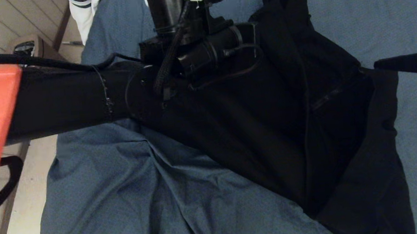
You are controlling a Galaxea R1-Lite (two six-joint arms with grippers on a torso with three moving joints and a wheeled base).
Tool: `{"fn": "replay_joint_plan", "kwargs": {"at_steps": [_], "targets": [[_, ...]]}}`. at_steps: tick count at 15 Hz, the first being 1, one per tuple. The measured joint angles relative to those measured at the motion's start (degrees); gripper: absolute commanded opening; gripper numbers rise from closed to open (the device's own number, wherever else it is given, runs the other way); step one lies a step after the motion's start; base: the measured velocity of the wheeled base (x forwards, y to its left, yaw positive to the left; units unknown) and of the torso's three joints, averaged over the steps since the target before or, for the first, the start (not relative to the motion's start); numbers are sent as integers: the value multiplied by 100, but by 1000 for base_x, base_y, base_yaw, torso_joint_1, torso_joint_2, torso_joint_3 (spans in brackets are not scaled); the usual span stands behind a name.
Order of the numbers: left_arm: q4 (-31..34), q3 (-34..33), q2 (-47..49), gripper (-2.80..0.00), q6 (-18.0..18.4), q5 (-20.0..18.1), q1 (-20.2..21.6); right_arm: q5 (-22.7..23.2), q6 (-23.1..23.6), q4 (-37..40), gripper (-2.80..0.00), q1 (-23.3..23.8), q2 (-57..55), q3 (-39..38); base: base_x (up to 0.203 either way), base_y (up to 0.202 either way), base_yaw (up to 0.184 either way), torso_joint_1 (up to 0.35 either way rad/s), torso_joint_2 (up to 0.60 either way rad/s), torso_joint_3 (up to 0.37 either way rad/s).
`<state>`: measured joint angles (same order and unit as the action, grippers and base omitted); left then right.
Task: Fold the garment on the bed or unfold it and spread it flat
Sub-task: Unfold the black sweatshirt
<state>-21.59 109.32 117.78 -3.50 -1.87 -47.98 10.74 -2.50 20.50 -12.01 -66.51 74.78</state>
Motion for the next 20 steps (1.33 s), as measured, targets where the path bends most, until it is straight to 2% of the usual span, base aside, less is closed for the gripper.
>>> {"fn": "replay_joint_plan", "kwargs": {"at_steps": [2,6,9,11,15,18,20], "targets": [[186,-372,-439,-280,6,0,25,4,5,-4,-280,24,-13,-11,0,0,0,0,0,0],[298,-1984,-1693,-280,65,-2,50,263,-2,-108,-280,194,-38,-25,0,0,0,0,0,0],[680,-3052,-2757,-280,139,0,18,420,-9,-108,-280,381,-38,-58,0,0,0,0,0,0],[1104,-3503,-3396,-280,149,-6,-26,572,-11,-108,-280,484,-40,-64,0,0,0,0,0,0],[1991,-4038,-4445,-280,146,-7,-305,597,-13,-107,-280,527,-62,-59,0,0,0,0,0,0],[2484,-4605,-5122,-280,138,74,-641,605,-5,-107,-280,578,-121,-69,0,0,0,0,0,0],[2566,-5034,-5477,-280,135,99,-715,615,0,-113,-280,597,-191,-81,0,0,0,0,0,0]]}}
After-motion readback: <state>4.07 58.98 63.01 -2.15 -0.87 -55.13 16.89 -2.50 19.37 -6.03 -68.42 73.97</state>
